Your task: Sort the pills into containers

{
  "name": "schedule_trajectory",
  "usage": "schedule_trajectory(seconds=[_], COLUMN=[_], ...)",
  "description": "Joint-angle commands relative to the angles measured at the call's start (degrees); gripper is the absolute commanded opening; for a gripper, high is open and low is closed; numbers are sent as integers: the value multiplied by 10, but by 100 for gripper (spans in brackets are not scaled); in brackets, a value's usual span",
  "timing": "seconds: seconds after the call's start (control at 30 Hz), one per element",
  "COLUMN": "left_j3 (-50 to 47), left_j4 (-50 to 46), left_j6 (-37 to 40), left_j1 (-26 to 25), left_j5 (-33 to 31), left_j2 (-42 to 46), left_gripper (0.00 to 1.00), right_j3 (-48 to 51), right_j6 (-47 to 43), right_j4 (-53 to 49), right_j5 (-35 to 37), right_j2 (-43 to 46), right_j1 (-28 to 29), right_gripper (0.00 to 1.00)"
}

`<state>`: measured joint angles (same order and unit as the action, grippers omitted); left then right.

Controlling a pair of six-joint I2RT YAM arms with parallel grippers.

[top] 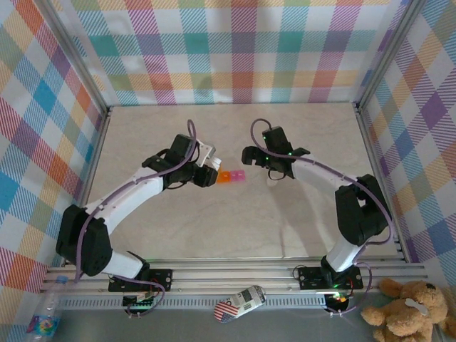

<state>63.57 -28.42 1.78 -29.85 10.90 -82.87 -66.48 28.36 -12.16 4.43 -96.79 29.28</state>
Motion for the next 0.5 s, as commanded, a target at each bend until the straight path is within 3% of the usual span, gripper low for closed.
schedule_trajectory(seconds=[0.0, 0.47], left_j3=[32, 84], left_j4=[-54, -114], left_j6=[44, 93], left_j1=[5, 37], left_j5=[13, 62], left_j2=[-34, -143], left_gripper=[0, 0], right_j3=[-23, -55], right_j6=[-34, -23], right_j4=[9, -20], right_j5=[-67, -90], right_j2=[-26, -80], right_j1=[0, 15], right_gripper=[99, 98])
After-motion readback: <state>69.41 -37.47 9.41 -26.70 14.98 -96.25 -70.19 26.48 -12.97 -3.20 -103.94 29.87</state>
